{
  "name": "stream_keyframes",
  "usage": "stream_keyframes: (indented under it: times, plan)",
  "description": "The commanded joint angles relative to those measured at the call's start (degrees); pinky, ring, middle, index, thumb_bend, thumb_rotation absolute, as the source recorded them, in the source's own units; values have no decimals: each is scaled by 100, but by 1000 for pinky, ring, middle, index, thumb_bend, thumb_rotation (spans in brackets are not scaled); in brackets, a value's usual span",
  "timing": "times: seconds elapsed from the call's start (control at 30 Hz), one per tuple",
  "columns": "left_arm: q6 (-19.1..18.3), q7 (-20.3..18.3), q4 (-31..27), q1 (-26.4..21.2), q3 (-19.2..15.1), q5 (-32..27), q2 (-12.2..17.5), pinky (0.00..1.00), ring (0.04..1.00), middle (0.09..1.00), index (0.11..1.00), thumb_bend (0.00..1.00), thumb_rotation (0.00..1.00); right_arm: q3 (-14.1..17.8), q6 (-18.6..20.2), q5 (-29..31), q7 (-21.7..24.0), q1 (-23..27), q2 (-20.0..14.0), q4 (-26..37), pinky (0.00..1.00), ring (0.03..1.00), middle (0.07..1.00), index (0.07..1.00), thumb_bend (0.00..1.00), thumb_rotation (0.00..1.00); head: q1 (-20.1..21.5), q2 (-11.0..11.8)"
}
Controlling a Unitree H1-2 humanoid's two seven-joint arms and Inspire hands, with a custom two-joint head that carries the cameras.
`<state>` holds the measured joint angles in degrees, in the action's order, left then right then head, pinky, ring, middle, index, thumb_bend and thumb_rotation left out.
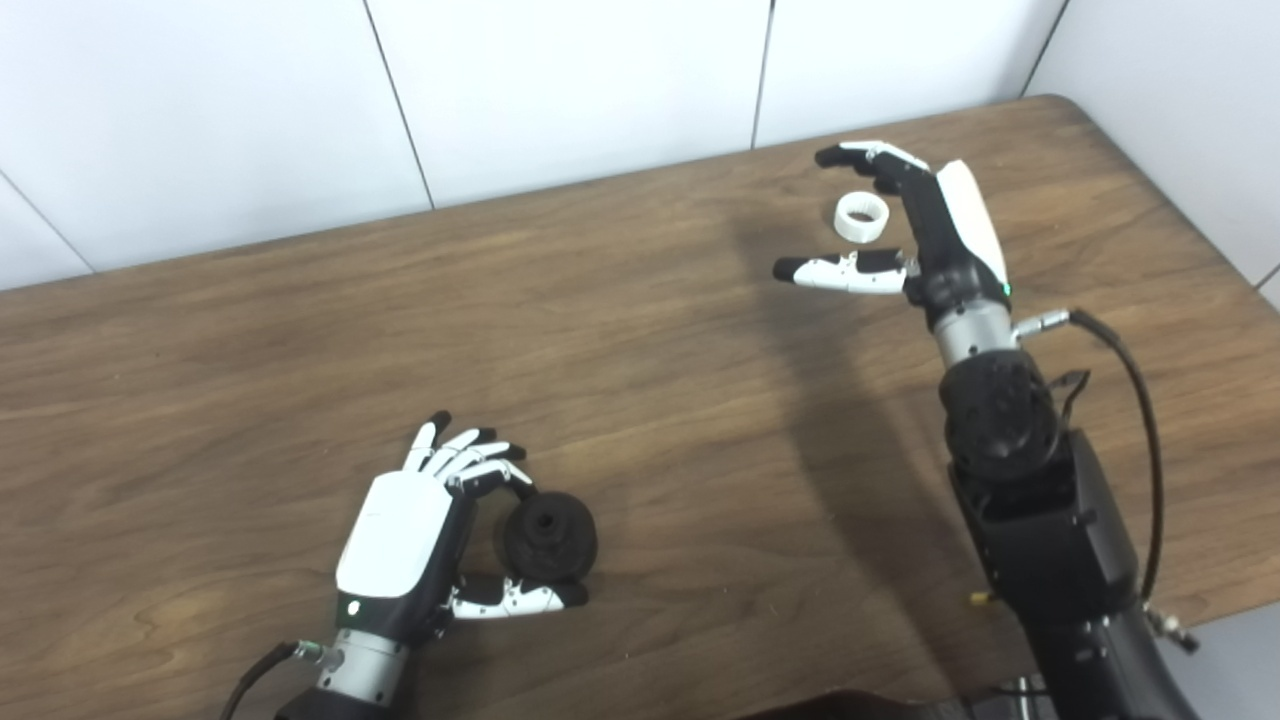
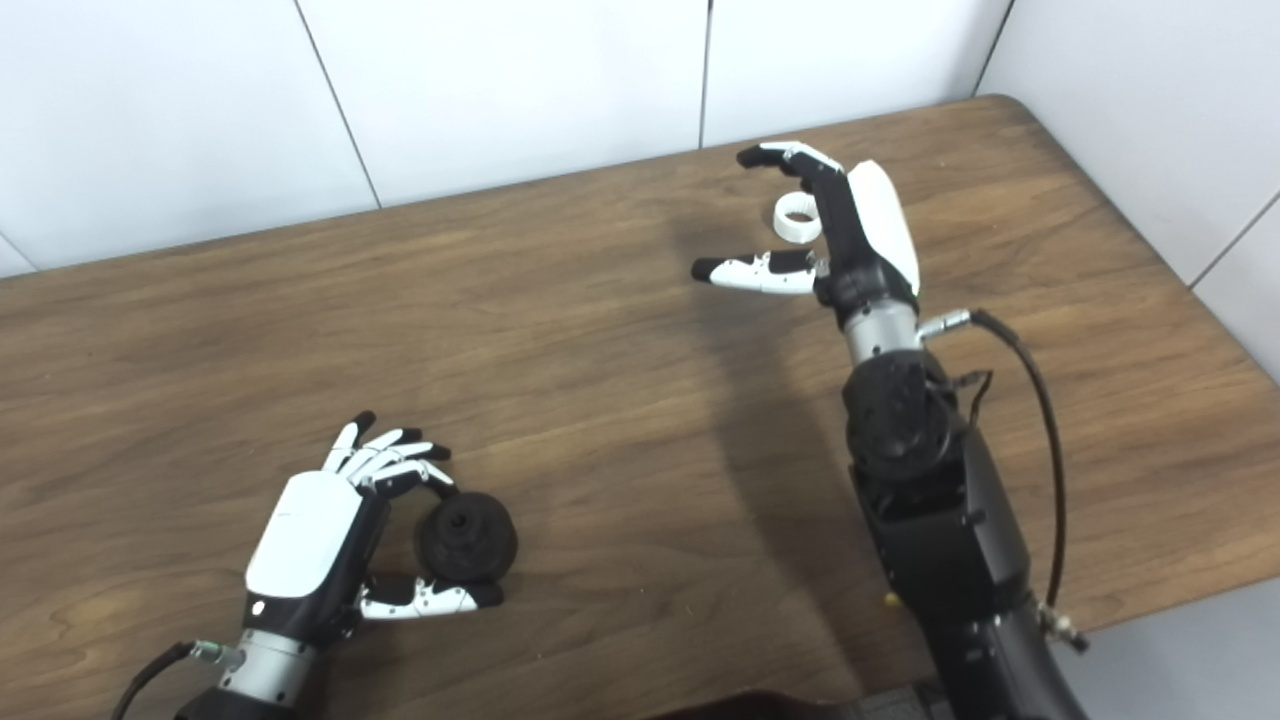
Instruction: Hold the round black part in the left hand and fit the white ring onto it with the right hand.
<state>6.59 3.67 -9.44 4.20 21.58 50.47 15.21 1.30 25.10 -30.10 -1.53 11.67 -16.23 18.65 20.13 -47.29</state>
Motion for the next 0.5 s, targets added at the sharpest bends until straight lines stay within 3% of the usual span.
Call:
stream_keyframes:
  times: [0.0,0.3,0.47]
  plan:
    - [-88,-152,122,101,-74,54,177,1000,862,765,485,523,54,26,68,-202,101,375,-256,27,830,859,842,730,792,213,99,16]
    - [73,-117,177,119,-152,20,252,1000,860,763,485,524,54,-23,176,-733,514,1015,-737,-822,826,903,887,716,791,181,403,80]
    - [110,-128,173,147,-191,-45,278,1000,858,764,485,524,54,20,181,-1140,975,1367,-886,-1470,947,960,934,716,785,208,483,114]
